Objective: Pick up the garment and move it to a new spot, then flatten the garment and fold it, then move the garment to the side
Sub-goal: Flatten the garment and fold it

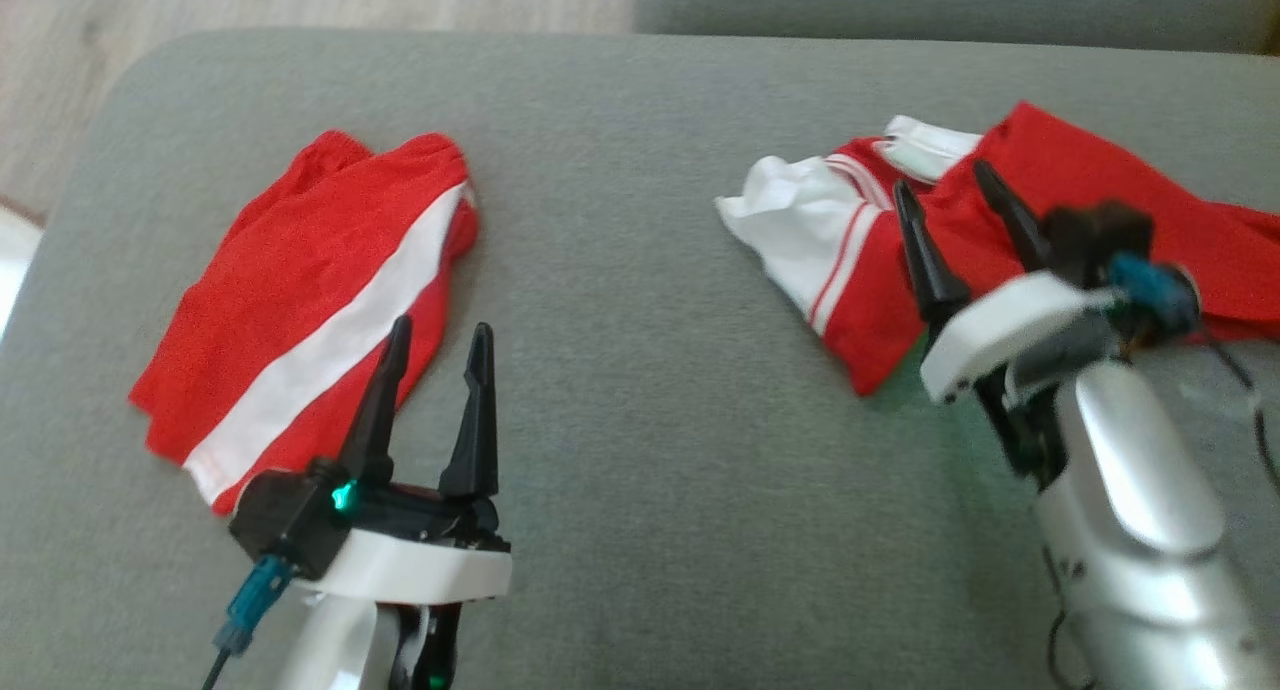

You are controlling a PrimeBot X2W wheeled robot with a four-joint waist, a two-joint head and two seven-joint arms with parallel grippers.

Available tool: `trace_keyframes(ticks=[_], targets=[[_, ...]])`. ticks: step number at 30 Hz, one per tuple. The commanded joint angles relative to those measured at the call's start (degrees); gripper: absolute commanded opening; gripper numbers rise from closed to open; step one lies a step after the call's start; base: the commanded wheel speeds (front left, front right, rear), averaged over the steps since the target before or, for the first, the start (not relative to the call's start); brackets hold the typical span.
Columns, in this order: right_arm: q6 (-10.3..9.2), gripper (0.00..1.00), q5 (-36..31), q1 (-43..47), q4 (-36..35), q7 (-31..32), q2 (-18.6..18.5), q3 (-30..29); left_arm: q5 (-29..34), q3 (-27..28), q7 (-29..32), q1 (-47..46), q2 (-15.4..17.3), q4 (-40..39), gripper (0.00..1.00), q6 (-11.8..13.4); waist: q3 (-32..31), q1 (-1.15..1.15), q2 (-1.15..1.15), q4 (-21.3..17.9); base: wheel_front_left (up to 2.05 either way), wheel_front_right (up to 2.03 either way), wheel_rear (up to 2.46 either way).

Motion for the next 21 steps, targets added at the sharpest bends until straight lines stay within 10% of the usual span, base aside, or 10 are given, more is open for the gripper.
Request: trace_keyframes(ticks=[1,18,19,20,21], targets=[[-0.04,1.00,0.7,-5.1,1.8,3.4,-1.6,2.9,-0.5,1.0,-0.5,-2.4,0.0,-1.4,1.00,-0.1,1.3,-0.01,0.00,2.4,0.00,0.00,0.00],[-0.04,1.00,6.8,-17.9,21.9,13.6,-9.8,18.7,-2.1,-1.8,-0.5,-3.5,0.0,-0.9,1.00,0.7,3.2,-0.01,0.00,8.3,0.00,0.00,0.00],[-0.04,0.28,7.3,-18.3,22.8,13.6,-9.7,18.8,-2.1,-1.9,-0.5,-3.6,0.0,-0.9,1.00,0.8,3.3,-0.01,0.00,8.3,0.00,0.00,0.00],[-0.04,0.00,7.8,-18.8,23.5,13.2,-9.5,18.8,-2.2,-2.0,-0.5,-3.6,0.0,-0.9,1.00,0.9,3.4,-0.01,0.00,8.2,0.00,0.00,0.00],[-0.04,0.00,8.3,-19.3,24.0,12.5,-9.3,18.6,-2.2,-2.0,-0.5,-3.6,0.0,-0.9,1.00,1.0,3.4,-0.01,0.00,8.2,0.00,0.00,0.00]])
